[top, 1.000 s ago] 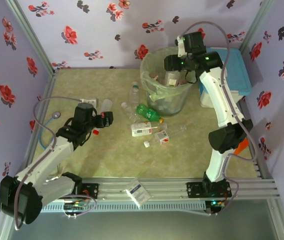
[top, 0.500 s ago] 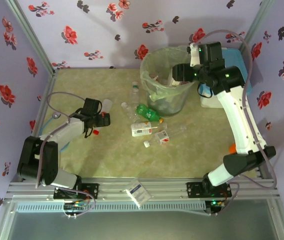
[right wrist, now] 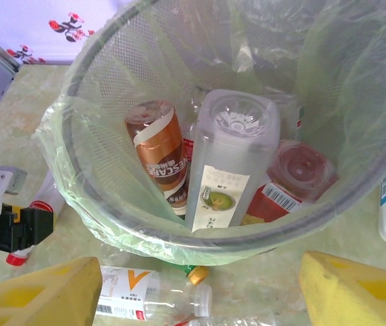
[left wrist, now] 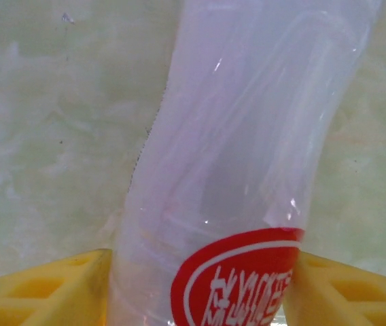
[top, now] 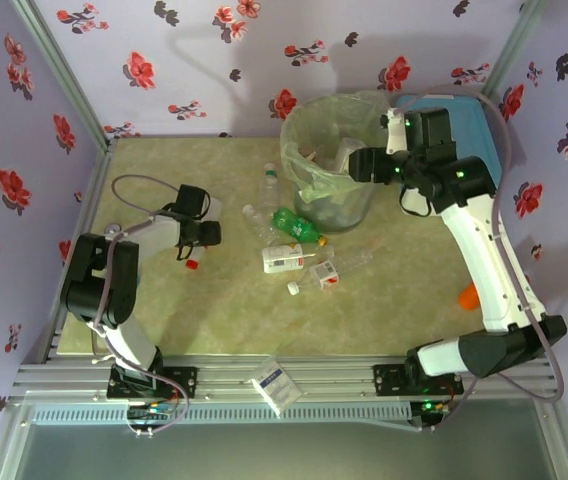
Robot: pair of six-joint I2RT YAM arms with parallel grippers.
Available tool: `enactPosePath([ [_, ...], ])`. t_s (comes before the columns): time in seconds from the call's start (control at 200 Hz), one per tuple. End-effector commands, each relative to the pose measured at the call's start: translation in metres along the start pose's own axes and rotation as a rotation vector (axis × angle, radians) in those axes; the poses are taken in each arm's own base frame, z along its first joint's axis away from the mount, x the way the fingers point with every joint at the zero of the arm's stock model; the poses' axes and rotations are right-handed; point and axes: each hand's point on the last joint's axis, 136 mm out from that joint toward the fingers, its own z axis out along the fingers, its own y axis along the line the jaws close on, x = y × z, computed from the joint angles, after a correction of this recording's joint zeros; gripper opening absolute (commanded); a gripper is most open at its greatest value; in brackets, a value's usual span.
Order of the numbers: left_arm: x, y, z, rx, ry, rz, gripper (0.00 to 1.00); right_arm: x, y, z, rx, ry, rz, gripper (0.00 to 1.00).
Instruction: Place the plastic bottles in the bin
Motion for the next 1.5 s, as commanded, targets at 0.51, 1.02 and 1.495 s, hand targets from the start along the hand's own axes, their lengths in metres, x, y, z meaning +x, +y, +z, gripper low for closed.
enactPosePath([
  [0.51, -0.040, -0.031, -0.099, 0.182, -0.195, 0.008, 0.51, -0.010, 0.067, -0.012, -0.289, -0.063, 0.004, 0.79],
  [1.02, -0.038, -0.163, -0.248, 0.871, -0.448, 0.100, 0.52, 0.002, 0.170, 0.049, -0.535, 0.044, -0.021, 0.91],
  [1.495, -0.027, -0.192, -0.277, 0.973, -0.482, 0.155, 0.51, 0.017, 0.193, 0.074, -0.645, 0.120, 0.046, 0.83],
])
